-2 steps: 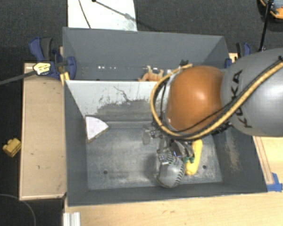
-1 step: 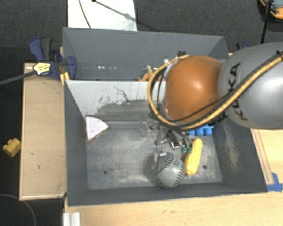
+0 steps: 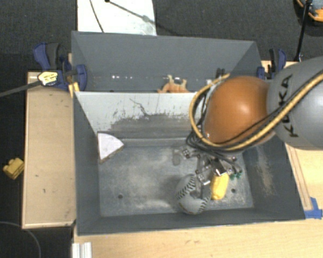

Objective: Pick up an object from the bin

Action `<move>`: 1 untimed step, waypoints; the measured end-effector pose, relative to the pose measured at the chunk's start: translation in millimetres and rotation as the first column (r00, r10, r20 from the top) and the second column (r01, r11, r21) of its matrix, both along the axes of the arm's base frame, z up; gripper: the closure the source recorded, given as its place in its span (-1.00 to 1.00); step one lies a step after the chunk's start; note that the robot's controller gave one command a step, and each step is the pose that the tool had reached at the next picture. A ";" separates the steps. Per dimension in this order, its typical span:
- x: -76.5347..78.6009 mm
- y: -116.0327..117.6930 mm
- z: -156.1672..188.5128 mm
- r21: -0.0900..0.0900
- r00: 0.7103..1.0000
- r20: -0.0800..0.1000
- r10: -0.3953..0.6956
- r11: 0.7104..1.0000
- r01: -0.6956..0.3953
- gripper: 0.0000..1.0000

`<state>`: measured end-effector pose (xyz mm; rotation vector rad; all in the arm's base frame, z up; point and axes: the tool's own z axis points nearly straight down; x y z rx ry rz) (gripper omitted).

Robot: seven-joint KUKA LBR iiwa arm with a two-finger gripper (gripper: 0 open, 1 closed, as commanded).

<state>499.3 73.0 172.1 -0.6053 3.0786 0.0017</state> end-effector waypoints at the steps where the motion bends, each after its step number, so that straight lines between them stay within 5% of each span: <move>1: 14.4 -26.9 -28.1 -0.003 0.997 -0.002 -0.079 0.997 0.079 -1.00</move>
Offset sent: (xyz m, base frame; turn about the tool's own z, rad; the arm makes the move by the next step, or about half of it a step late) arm 0.0248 -0.0411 -0.0531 -0.2200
